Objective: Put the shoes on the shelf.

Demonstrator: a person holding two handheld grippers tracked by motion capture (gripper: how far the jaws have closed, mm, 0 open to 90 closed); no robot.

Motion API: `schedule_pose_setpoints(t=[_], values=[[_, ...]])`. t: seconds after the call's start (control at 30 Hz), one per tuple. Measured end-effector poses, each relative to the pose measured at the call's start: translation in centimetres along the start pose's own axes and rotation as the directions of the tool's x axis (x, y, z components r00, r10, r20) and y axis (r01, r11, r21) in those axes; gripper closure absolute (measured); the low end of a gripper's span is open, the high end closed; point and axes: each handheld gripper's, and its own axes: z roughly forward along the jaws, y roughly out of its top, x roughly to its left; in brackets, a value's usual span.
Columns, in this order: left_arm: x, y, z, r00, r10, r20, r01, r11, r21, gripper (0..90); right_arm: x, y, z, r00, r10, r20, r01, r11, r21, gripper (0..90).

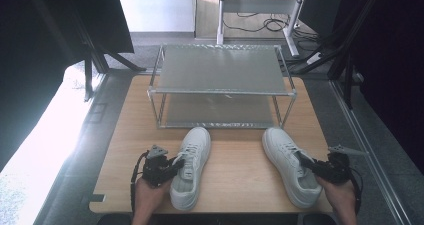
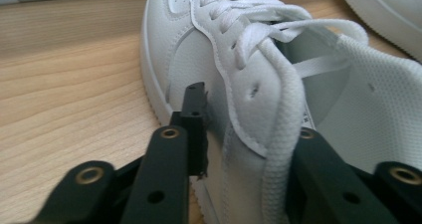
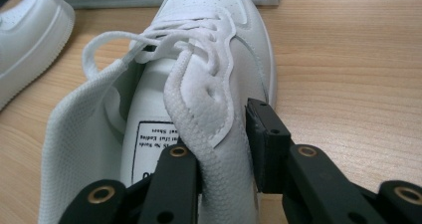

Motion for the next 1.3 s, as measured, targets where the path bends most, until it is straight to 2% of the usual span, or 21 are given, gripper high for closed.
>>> schedule_pose_setpoints(t=[0.1,0.3,0.43,0.5,0.53,0.63,0.73,0.9,1.07,1.3], values=[[0.2,-0.1,-0.2,0.9999,-0.005,-0.016,0.005,0.9999,-0.012,80.6,-0.4,0.0,-0.2,0.9997,0.021,-0.013,-0.021,0.9998,-0.006,78.7],[1.2,-0.6,-0.6,0.9959,-0.087,0.022,0.088,0.995,-0.048,83.1,-1.3,-0.2,-0.3,0.9924,0.107,-0.061,-0.109,0.9937,-0.028,79.8],[1.6,-0.6,-0.7,0.9917,-0.124,0.034,0.126,0.9903,-0.059,83.5,-1.5,-0.2,-0.3,0.9839,0.155,-0.088,-0.159,0.9864,-0.039,80.3],[1.8,-0.4,-0.7,0.9896,-0.135,0.05,0.137,0.989,-0.056,83.5,-1.7,-0.2,-0.2,0.9762,0.182,-0.118,-0.188,0.9815,-0.037,81.0],[1.7,-0.4,-0.7,0.9898,-0.135,0.045,0.138,0.989,-0.054,83.6,-1.7,-0.1,-0.1,0.9717,0.194,-0.135,-0.201,0.9788,-0.039,81.1],[1.8,-0.2,-0.7,0.9861,-0.158,0.051,0.161,0.9852,-0.058,83.8,-1.3,0.0,0.0,0.9649,0.205,-0.164,-0.215,0.9758,-0.042,81.2],[2.1,-0.2,-0.6,0.9802,-0.185,0.071,0.19,0.9797,-0.065,83.9,-0.6,0.4,0.1,0.9652,0.199,-0.17,-0.209,0.9768,-0.045,81.2],[1.8,-0.1,-1.0,0.9781,-0.192,0.081,0.199,0.9761,-0.089,83.9,0.5,1.2,0.3,0.9662,0.19,-0.174,-0.202,0.9776,-0.057,81.2],[1.6,0.1,-1.8,0.9679,-0.226,0.109,0.24,0.9606,-0.14,83.8,1.7,1.8,0.5,0.9638,0.193,-0.184,-0.211,0.9738,-0.085,81.2],[0.7,0.7,-3.3,0.9576,-0.252,0.139,0.278,0.9354,-0.219,83.8,3.3,2.6,0.7,0.9456,0.222,-0.238,-0.254,0.9605,-0.113,81.1]])
